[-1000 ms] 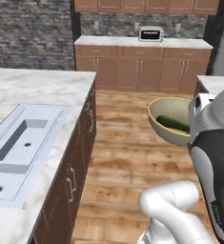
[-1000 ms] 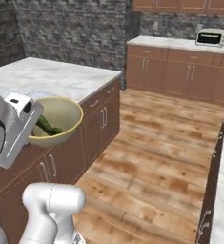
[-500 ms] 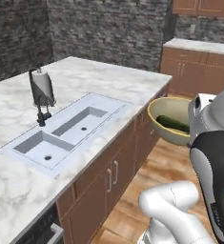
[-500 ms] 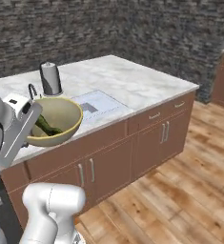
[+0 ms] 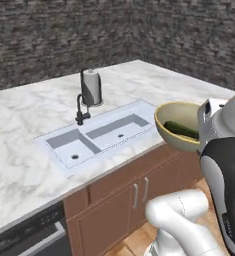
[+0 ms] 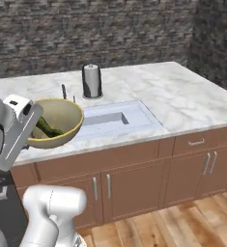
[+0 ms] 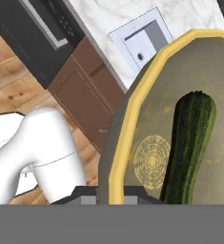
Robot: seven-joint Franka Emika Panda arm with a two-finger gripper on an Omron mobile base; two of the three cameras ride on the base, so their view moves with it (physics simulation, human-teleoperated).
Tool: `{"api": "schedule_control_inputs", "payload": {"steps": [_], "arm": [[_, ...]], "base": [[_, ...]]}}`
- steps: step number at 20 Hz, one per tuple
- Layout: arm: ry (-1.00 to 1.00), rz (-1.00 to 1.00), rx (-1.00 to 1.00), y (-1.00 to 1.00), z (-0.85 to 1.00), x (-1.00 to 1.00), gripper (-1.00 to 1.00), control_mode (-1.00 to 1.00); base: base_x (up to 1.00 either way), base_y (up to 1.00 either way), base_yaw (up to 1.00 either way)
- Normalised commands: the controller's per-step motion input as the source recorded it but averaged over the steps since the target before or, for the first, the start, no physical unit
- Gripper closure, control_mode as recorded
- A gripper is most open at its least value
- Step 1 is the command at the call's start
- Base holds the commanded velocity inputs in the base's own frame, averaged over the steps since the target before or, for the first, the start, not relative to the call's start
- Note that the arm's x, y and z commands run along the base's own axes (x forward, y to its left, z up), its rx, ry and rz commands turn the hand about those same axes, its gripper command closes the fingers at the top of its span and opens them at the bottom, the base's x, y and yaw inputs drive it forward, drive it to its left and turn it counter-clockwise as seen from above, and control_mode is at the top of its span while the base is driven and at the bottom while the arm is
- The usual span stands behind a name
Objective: Pick the squash from the cabinet and place it in the bowl. Then pick the bowl and place it in the sink. Then turn on the sink facuet.
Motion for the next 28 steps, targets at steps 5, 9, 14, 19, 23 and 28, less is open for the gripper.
{"api": "schedule_control_inputs", "payload": {"steps": [5, 9, 14, 19, 23, 28], "arm": [[0.00, 0.00, 0.00, 0.00, 0.00, 0.00, 1.00, 1.00], [0.00, 0.00, 0.00, 0.00, 0.00, 0.00, 1.00, 1.00], [0.00, 0.00, 0.00, 0.00, 0.00, 0.00, 1.00, 1.00], [0.00, 0.00, 0.00, 0.00, 0.00, 0.00, 1.00, 1.00], [0.00, 0.00, 0.00, 0.00, 0.00, 0.00, 1.00, 1.00], [0.00, 0.00, 0.00, 0.00, 0.00, 0.00, 1.00, 1.00]], "base": [[0.48, -0.68, 0.50], [0.36, -0.58, 0.52], [0.10, -0.18, 0.38], [0.14, -0.02, 0.18], [0.57, -0.13, 0.09], [0.66, -0.18, 0.07]]}}
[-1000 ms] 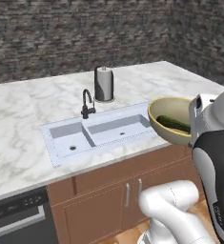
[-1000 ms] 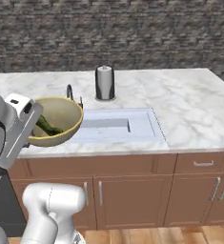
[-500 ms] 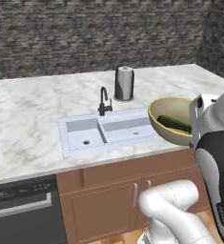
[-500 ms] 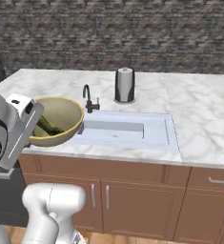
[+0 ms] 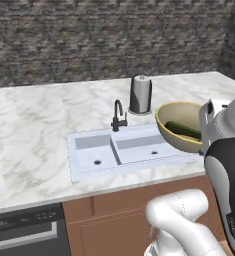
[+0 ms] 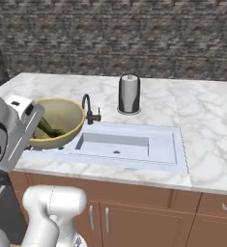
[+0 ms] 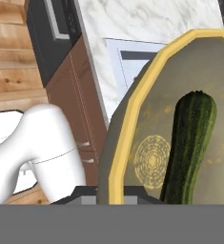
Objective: Pick the squash from the cabinet and place it in the bowl. Then pick the bowl and place it in the sink. Then turn on the sink facuet.
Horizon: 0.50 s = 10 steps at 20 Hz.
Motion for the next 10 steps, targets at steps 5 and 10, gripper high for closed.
{"api": "schedule_control_inputs", "payload": {"steps": [5, 10], "arm": [[0.00, 0.00, 0.00, 0.00, 0.00, 0.00, 1.00, 1.00], [0.00, 0.00, 0.00, 0.00, 0.00, 0.00, 1.00, 1.00]], "base": [[0.40, -0.14, 0.05], [0.48, -0.14, 0.02]]}}
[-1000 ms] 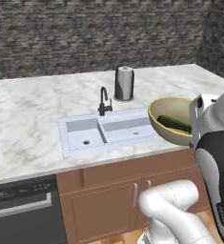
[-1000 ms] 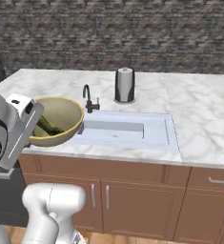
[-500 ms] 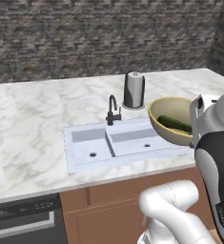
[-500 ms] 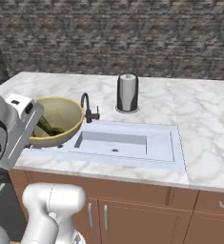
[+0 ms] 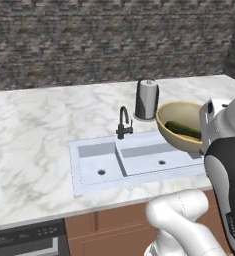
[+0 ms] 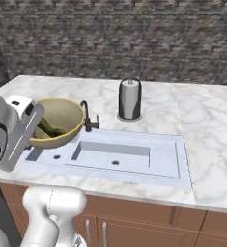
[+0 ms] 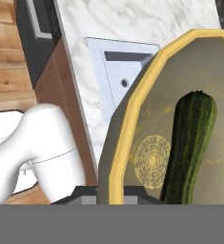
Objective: Pick the squash from the cabinet and place it in the bowl. Then pick the bowl and place it in the sink. Then turn on the sink facuet.
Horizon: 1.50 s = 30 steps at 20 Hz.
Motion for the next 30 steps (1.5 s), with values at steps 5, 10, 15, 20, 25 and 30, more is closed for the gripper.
{"api": "schedule_control_inputs", "payload": {"steps": [5, 10, 15, 20, 25, 30], "arm": [[0.00, 0.00, 0.00, 0.00, 0.00, 0.00, 1.00, 1.00], [0.00, 0.00, 0.00, 0.00, 0.00, 0.00, 1.00, 1.00], [0.00, 0.00, 0.00, 0.00, 0.00, 0.00, 1.00, 1.00], [0.02, 0.00, 0.00, 0.13, -0.01, 0.00, 1.00, -1.00], [0.04, 0.00, 0.00, 0.81, -0.21, -0.29, 1.00, -1.00], [0.12, 0.00, 0.00, 1.00, -0.38, 0.05, 1.00, -1.00]], "base": [[0.39, -0.23, 0.01], [0.01, -0.09, 0.01], [0.00, 0.01, 0.01], [0.00, 0.04, 0.01], [0.00, 0.00, 0.00], [0.00, 0.00, 0.00]]}}
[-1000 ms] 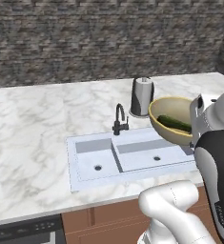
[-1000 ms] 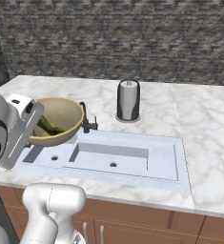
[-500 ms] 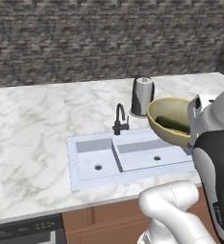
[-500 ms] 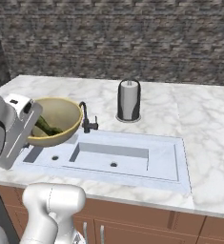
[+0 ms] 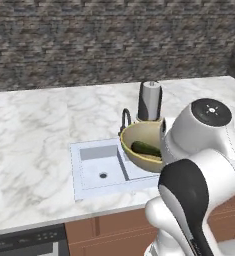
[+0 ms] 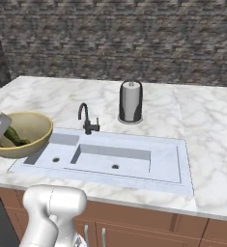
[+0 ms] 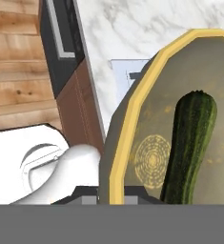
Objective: Pick the squash from the cabinet and place it in the bowl. Then pick the bowl and place it in the sink. Then turn on the sink facuet.
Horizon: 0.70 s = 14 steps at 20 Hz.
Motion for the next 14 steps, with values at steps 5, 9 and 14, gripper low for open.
{"api": "schedule_control_inputs", "payload": {"steps": [5, 9, 14], "arm": [[0.13, -0.02, 0.00, 0.48, -0.31, 0.78, 1.00, -1.00], [0.12, 0.00, 0.00, 0.14, -0.60, 0.91, 1.00, -1.00], [0.05, 0.03, 0.00, 0.05, -0.73, 0.81, 1.00, -1.00]], "base": [[0.00, 0.00, 0.00], [0.00, 0.00, 0.00], [0.00, 0.00, 0.00]]}}
